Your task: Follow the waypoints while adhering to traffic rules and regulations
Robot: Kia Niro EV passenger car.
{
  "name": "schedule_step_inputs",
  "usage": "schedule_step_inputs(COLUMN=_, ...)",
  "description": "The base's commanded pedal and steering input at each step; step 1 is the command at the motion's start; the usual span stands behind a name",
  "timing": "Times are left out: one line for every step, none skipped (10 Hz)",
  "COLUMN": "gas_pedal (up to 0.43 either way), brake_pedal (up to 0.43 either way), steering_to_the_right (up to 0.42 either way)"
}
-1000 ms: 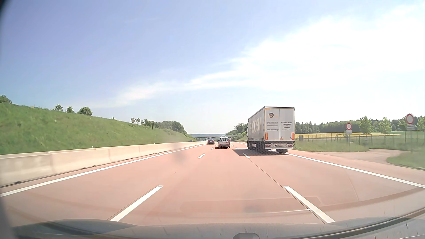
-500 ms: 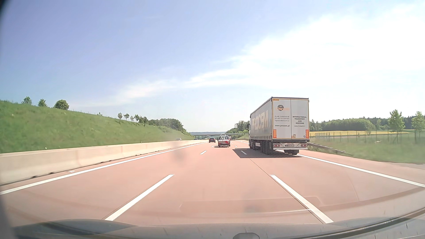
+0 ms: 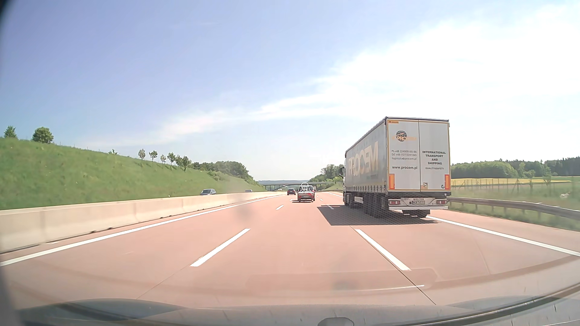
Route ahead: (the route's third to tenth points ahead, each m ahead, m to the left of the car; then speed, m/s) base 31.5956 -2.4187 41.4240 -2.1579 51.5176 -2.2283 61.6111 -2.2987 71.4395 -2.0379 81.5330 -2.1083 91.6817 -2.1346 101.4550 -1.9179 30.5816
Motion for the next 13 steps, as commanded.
schedule_step_inputs(gas_pedal=0.098, brake_pedal=0.0, steering_to_the_right=-0.003)
schedule_step_inputs(gas_pedal=0.098, brake_pedal=0.0, steering_to_the_right=-0.003)
schedule_step_inputs(gas_pedal=0.11, brake_pedal=0.0, steering_to_the_right=-0.003)
schedule_step_inputs(gas_pedal=0.11, brake_pedal=0.0, steering_to_the_right=-0.003)
schedule_step_inputs(gas_pedal=0.11, brake_pedal=0.0, steering_to_the_right=-0.003)
schedule_step_inputs(gas_pedal=0.11, brake_pedal=0.0, steering_to_the_right=-0.003)
schedule_step_inputs(gas_pedal=0.11, brake_pedal=0.0, steering_to_the_right=-0.003)
schedule_step_inputs(gas_pedal=0.11, brake_pedal=0.0, steering_to_the_right=-0.003)
schedule_step_inputs(gas_pedal=0.098, brake_pedal=0.0, steering_to_the_right=-0.003)
schedule_step_inputs(gas_pedal=0.098, brake_pedal=0.0, steering_to_the_right=-0.003)
schedule_step_inputs(gas_pedal=0.098, brake_pedal=0.0, steering_to_the_right=-0.003)
schedule_step_inputs(gas_pedal=0.098, brake_pedal=0.0, steering_to_the_right=-0.003)
schedule_step_inputs(gas_pedal=0.098, brake_pedal=0.0, steering_to_the_right=-0.003)
